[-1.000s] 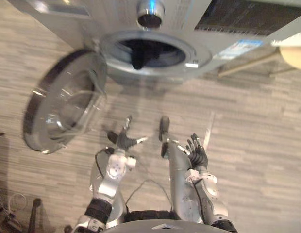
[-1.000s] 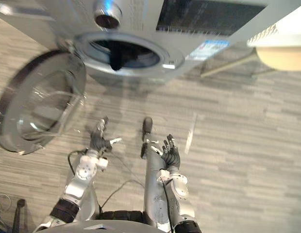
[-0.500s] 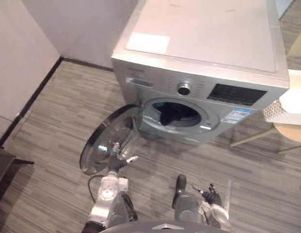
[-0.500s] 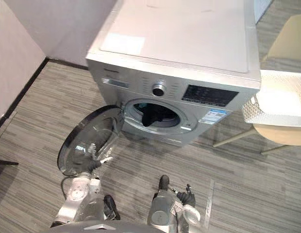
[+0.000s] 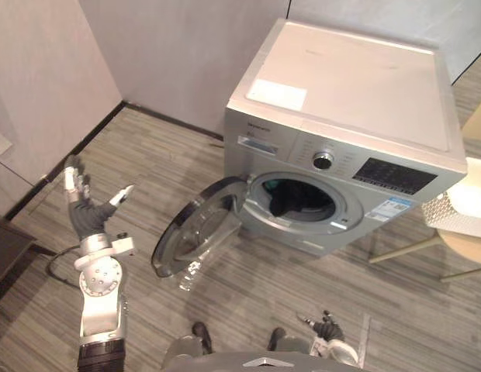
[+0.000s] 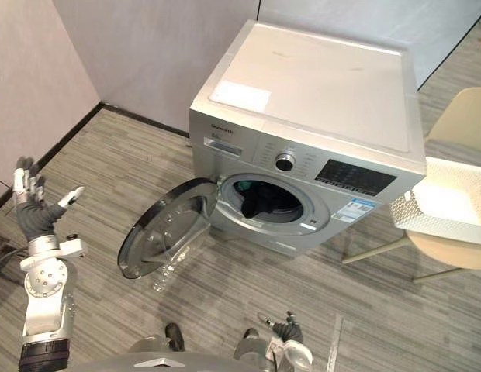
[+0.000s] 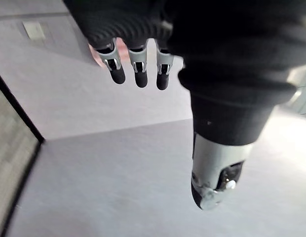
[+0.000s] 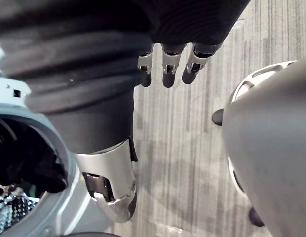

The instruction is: Pick up the laundry basket with both hands and put the clothes into the washing machine.

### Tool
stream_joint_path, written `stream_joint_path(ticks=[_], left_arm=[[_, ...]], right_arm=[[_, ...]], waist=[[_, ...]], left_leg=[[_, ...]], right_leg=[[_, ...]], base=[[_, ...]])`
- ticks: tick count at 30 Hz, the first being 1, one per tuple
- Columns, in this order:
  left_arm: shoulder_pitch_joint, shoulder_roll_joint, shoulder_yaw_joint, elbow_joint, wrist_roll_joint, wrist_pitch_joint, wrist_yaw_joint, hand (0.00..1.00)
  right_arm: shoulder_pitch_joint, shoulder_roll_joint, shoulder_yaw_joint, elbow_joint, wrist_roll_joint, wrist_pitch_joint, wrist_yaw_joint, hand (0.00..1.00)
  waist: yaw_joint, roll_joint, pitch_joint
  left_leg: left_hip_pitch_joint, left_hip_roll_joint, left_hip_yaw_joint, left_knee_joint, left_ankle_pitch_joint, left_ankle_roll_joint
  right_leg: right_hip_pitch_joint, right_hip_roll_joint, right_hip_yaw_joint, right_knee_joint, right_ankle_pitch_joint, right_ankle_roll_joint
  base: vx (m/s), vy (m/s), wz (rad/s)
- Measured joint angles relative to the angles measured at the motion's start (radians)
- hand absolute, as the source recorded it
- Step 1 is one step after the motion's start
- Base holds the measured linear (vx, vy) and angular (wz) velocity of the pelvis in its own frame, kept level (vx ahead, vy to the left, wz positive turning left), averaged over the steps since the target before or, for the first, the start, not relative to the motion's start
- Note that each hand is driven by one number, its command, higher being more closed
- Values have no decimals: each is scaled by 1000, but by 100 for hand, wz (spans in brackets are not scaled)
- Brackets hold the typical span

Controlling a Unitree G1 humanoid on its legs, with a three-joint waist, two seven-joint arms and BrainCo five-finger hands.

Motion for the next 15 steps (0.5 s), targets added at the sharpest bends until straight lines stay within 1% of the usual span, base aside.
stream_joint_path(ticks=[1,2,3,4,5,6,7,8,9,10,11,12,13,14,15], left_arm=[[-19,13,21,60,3,16,0,0],[-51,44,51,179,20,54,10,0],[-100,75,70,297,55,90,17,0],[-131,88,78,345,68,104,19,0],[-208,127,77,451,105,132,23,0],[-295,180,76,570,133,152,22,0],[-336,207,78,634,141,160,22,0],[-414,266,80,773,161,177,20,0],[-466,309,81,876,172,196,18,0],[-505,340,93,973,171,214,11,0],[-538,362,124,1054,166,228,-6,0],[-548,373,123,1079,158,235,-16,0],[-556,398,114,1114,115,245,-51,0],[-559,410,106,1127,105,245,-56,0],[-574,435,78,1143,87,246,-75,0]], right_arm=[[1,-2,8,-1,-16,0,1,0],[1,-9,28,-4,-59,6,13,0],[2,-18,36,-22,-80,16,29,0],[3,-19,35,-23,-88,17,37,0],[5,-18,36,-33,-100,17,41,0],[8,-16,40,-44,-104,17,42,0],[9,-16,44,-52,-104,16,43,0],[10,-18,59,-81,-104,16,43,0],[10,-26,74,-91,-103,15,44,0],[11,-46,87,-93,-104,15,44,0],[15,-61,95,-87,-104,18,43,0],[25,-58,96,-82,-104,20,45,0],[60,-44,79,-89,-102,17,44,0],[67,-39,75,-91,-101,17,45,0],[71,-31,74,-105,-101,17,45,0]], waist=[[0,0,0],[-4,3,2],[-11,6,8],[-14,5,12],[-17,2,18],[-29,-11,30],[-36,-18,36],[-61,-28,44],[-73,-34,54],[-74,-36,70],[-84,-47,95],[-88,-60,107],[-98,-73,133],[-102,-80,137],[-113,-90,151]], left_leg=[[1,-1,5,-10,10,-5],[8,-1,11,-31,30,-16],[4,11,8,-38,47,-27],[0,22,6,-36,53,-34],[-18,49,9,-22,63,-43],[-47,89,59,7,52,-41],[-60,122,123,28,41,-25],[-72,191,248,99,13,0],[-82,230,266,149,9,5],[-65,241,213,149,21,-18],[-50,219,157,112,25,-111],[-46,212,156,112,28,-108],[-50,213,161,141,13,-105],[-64,217,161,165,2,-102],[-100,228,160,216,-22,-93]], right_leg=[[3,6,5,-21,0,0],[3,15,23,-42,-3,4],[2,31,23,-54,-1,11],[1,39,22,-56,1,12],[-6,58,10,-57,2,7],[-22,69,-8,-53,-8,-9],[-39,70,-14,-41,-12,-16],[-79,64,-27,-4,-22,-38],[-117,63,-24,33,-30,-47],[-149,64,-7,82,-39,-43],[-171,54,5,131,-53,-40],[-177,42,9,146,-57,-36],[-192,32,16,167,-58,-31],[-203,30,20,176,-58,-30],[-230,27,26,194,-54,-26]], base=[[-46,-212,-37],[-81,-196,-25],[-99,-190,-21],[-160,-211,0],[-217,-188,12],[-191,-149,17],[-233,-74,27],[-178,-28,18],[-232,-17,0],[-134,47,-21],[-122,68,-17],[-158,104,-5],[-149,83,-4],[-175,96,-14],[-152,96,-23]])
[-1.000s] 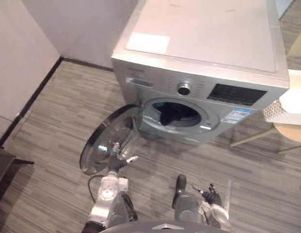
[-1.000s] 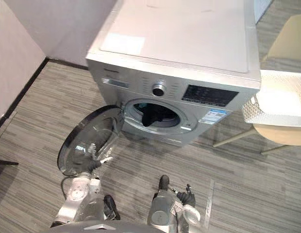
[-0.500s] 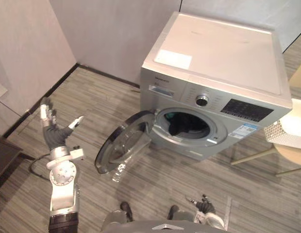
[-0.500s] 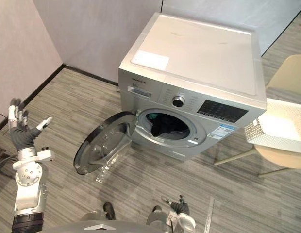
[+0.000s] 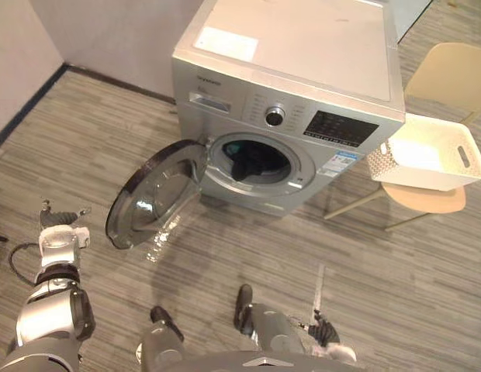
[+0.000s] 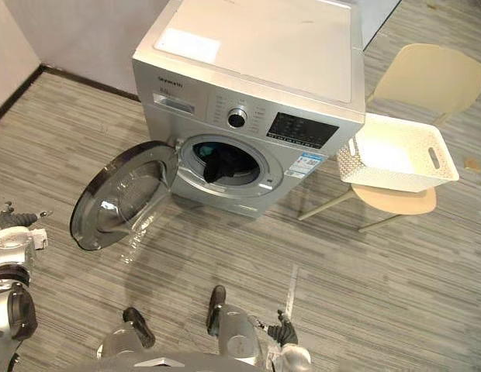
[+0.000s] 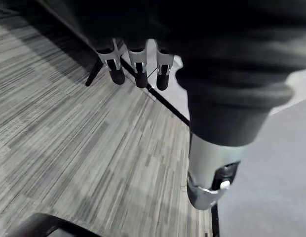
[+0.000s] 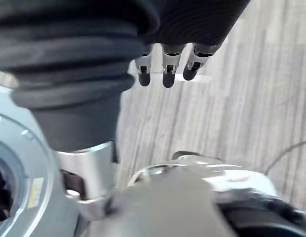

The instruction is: Pick up the laundry basket with both hands and put the clothes into the washing machine.

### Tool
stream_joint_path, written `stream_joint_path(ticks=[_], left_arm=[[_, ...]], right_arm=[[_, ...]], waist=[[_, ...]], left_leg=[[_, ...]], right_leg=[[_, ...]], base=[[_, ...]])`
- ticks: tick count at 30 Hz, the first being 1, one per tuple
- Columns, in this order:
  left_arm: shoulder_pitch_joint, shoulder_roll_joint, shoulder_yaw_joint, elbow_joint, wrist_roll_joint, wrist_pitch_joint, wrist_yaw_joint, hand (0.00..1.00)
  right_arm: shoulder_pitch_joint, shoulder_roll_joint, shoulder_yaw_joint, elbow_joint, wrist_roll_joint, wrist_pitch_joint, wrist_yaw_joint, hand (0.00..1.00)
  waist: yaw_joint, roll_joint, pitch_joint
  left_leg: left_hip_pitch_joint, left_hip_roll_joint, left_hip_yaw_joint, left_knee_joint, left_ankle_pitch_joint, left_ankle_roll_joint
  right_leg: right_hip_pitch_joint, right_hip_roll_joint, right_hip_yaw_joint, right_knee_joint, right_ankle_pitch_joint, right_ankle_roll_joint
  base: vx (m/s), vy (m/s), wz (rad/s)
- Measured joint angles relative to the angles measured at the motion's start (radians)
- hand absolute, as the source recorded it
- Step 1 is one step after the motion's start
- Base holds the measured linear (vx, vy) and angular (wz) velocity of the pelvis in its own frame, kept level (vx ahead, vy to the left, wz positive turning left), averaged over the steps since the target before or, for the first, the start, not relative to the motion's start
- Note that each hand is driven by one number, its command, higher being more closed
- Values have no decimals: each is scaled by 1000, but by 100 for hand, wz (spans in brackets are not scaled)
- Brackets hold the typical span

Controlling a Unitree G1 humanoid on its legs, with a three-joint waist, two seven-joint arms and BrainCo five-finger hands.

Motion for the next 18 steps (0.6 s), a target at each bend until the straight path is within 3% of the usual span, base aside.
stream_joint_path(ticks=[5,8,9,18], left_arm=[[-197,64,-52,25,-94,-2,-37,0],[-278,88,-51,9,-123,-5,-41,0],[-302,98,-52,-15,-149,-5,-40,0],[-450,96,-77,-98,-253,-12,-37,0]], right_arm=[[-1,-1,16,-107,0,-6,-1,0],[23,-12,77,-183,-13,-5,-2,0],[35,-17,101,-219,-31,-7,-2,0],[71,-55,169,-374,-62,-18,0,0]], waist=[[-1,-23,109],[11,-42,133],[15,-54,142],[69,-75,237]], left_leg=[[-128,22,13,75,-23,37],[-182,67,8,125,-41,42],[-197,77,4,130,-41,41],[-296,127,-55,149,-3,47]], right_leg=[[-72,8,26,-81,116,5],[-70,44,20,-161,172,2],[-73,52,13,-176,178,-1],[-109,91,-61,-186,181,-13]], base=[[-140,98,-18],[-97,27,-12],[-54,-16,-3],[28,-65,10]])
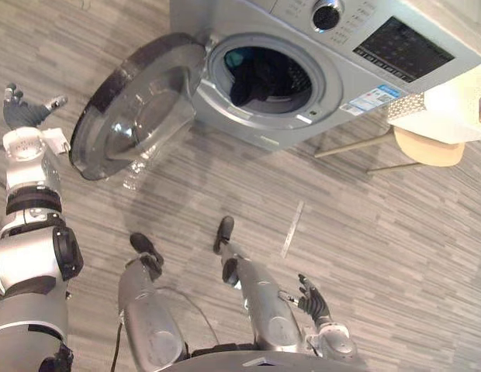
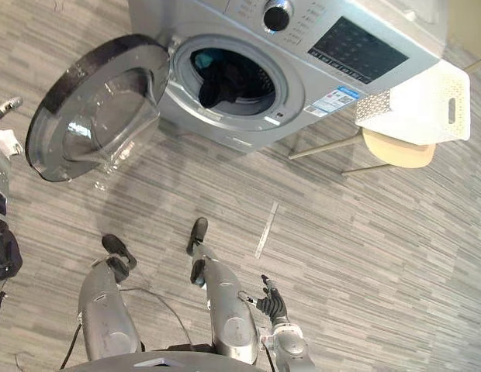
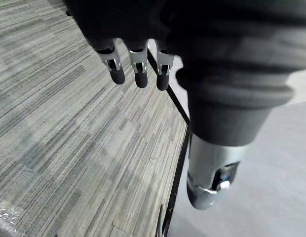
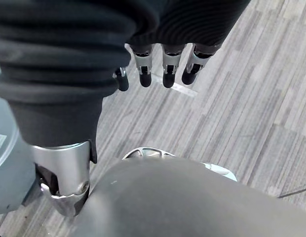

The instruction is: Pick up the laundry basket with both hands and put the clothes into the washing machine.

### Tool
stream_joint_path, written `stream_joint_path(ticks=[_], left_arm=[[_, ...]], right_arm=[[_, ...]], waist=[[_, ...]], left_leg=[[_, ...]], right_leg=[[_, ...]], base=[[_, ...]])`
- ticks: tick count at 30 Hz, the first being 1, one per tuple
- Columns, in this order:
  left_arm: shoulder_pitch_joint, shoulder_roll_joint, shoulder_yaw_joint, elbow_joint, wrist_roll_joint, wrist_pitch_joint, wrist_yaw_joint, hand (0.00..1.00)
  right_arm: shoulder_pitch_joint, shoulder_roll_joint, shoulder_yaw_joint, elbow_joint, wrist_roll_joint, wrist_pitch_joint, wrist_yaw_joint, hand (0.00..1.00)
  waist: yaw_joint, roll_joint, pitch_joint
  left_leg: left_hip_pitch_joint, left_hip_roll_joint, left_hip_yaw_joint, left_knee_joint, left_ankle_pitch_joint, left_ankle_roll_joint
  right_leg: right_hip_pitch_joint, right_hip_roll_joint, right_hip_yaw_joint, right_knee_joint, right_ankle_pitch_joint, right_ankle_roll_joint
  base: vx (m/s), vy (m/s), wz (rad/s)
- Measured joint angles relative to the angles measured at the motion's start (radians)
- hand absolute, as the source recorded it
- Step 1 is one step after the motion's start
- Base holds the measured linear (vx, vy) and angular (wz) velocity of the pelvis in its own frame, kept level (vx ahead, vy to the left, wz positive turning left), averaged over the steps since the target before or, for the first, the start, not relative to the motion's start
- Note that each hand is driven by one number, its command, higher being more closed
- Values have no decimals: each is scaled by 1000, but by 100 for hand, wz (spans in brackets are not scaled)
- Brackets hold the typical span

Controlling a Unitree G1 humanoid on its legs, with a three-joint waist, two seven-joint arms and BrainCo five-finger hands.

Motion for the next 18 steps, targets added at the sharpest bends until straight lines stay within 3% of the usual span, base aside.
stream_joint_path(ticks=[10,14,18], left_arm=[[-9,-53,28,-45,-78,-3,16,0],[-5,-58,-81,-44,-100,-3,-70,0],[-2,1,-329,-52,-193,-3,-189,0]], right_arm=[[5,-14,9,-10,-29,-3,-3,0],[5,-15,10,-9,-68,-1,-1,0],[5,-17,10,-7,-69,0,25,0]], waist=[[14,0,2],[22,0,3],[20,0,2]], left_leg=[[3,11,-6,3,0,-1],[48,10,0,0,-6,-8],[53,10,6,-5,-12,-13]], right_leg=[[10,9,-6,-3,-3,3],[47,9,-3,1,-18,-5],[48,10,0,-3,-17,-6]], base=[[80,-13,0],[41,4,0],[30,-2,-4]])
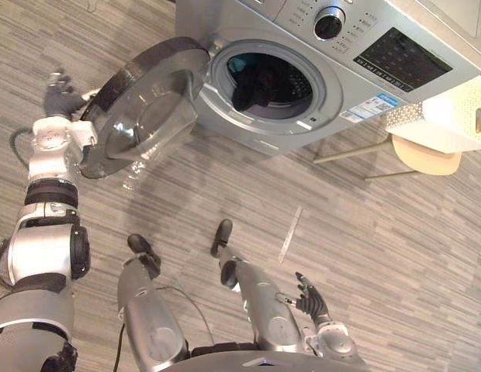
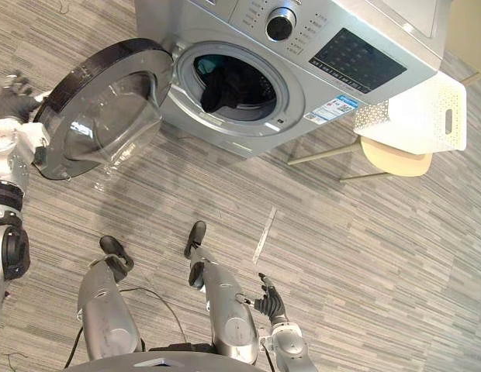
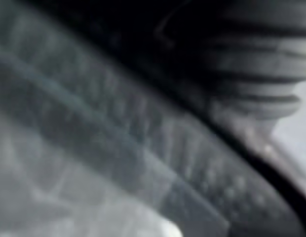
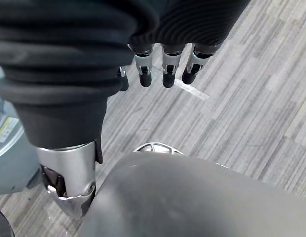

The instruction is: Pick up the laundry basket with both hands and put the clothes into the washing machine.

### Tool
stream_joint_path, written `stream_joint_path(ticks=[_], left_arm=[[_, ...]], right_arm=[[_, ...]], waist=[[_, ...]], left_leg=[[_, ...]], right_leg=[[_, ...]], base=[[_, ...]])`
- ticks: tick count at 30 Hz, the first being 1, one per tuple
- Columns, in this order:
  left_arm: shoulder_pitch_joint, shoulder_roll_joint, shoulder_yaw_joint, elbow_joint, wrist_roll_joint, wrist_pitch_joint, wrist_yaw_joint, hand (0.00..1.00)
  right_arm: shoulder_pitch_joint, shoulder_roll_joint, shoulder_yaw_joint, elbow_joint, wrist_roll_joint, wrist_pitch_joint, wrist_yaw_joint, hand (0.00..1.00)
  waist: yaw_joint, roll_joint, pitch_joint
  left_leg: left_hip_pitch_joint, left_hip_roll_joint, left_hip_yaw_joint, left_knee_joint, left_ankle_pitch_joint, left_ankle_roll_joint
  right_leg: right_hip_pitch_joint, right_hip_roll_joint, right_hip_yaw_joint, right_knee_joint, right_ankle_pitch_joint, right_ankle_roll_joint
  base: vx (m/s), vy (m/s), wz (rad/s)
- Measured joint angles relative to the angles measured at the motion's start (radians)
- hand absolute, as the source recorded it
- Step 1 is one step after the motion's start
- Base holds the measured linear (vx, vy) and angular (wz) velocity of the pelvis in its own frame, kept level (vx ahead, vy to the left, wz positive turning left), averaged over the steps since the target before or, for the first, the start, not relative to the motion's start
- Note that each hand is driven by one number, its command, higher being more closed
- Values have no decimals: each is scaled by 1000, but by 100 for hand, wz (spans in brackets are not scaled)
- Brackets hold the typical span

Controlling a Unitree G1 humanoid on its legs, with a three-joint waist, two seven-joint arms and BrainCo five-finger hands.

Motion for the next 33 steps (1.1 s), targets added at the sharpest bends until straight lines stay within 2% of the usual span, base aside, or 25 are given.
stream_joint_path(ticks=[1,2,4,7,10,13,16,18,21,25,29,31,33], left_arm=[[13,45,-112,-38,-47,-1,-28,0],[22,68,-169,-62,-84,-2,-43,0],[58,157,-407,-143,-186,-10,-87,0],[136,193,-632,-218,-274,-24,-174,0],[223,192,-696,-247,-284,-36,-219,0],[335,176,-692,-233,-232,-44,-230,0],[384,71,-624,-104,-68,-45,-226,0],[390,-13,-550,-17,72,-44,-219,0],[365,-44,-463,64,185,-40,-199,0],[280,-37,-377,99,320,-36,-171,0],[250,4,-347,24,358,-40,-146,0],[345,7,-255,-169,359,-68,-115,0],[444,-13,-218,-268,360,-90,-95,0]], right_arm=[[0,0,0,5,-2,-1,9,0],[0,-1,0,7,-8,-1,12,0],[-8,-11,17,29,-37,-1,19,0],[-47,-43,71,109,-69,-1,38,0],[-96,-71,121,165,-78,-4,52,0],[-127,-78,133,212,-100,-4,60,0],[-150,-83,144,249,-115,-1,64,0],[-156,-87,155,266,-117,3,74,0],[-172,-86,154,285,-119,10,85,0],[-172,-78,128,290,-155,12,95,0],[-170,-74,114,290,-156,17,104,0],[-160,-69,91,289,-156,17,104,0],[-155,-68,83,289,-156,17,104,0]], waist=[[-3,1,-2],[-4,2,-4],[-8,3,-37],[-29,20,-113],[-61,37,-150],[-89,58,-182],[-93,69,-193],[-97,78,-222],[-115,86,-228],[-110,92,-234],[-113,99,-238],[-109,107,-243],[-105,115,-247]], left_leg=[[0,0,0,0,5,-2],[0,-1,1,0,8,2],[0,-5,4,-2,8,2],[27,-35,9,-23,9,2],[70,-69,33,-63,10,1],[109,-89,63,-86,8,-1],[160,-96,84,-102,6,-8],[170,-101,89,-111,5,-10],[177,-107,95,-114,5,-9],[178,-111,110,-113,5,-10],[178,-114,110,-113,5,-10],[177,-118,107,-114,4,-10],[174,-120,102,-114,4,-10]], right_leg=[[0,0,0,-1,3,-5],[0,1,0,-2,4,-5],[1,1,2,-10,4,-5],[23,-9,5,-31,6,-3],[39,-30,22,-39,6,4],[53,-37,52,-61,18,17],[86,-38,69,-65,19,17],[88,-39,82,-65,21,19],[93,-47,87,-75,35,22],[94,-47,105,-103,59,21],[95,-51,106,-106,66,21],[96,-54,102,-107,66,21],[97,-57,95,-108,65,22]], base=[[52,3,-1],[67,9,-1],[84,13,-1],[142,24,6],[92,44,-4],[44,24,-20],[23,12,-14],[-16,10,-6],[-29,19,-2],[-52,17,-8],[-30,12,-1],[-3,7,2],[10,19,8]])
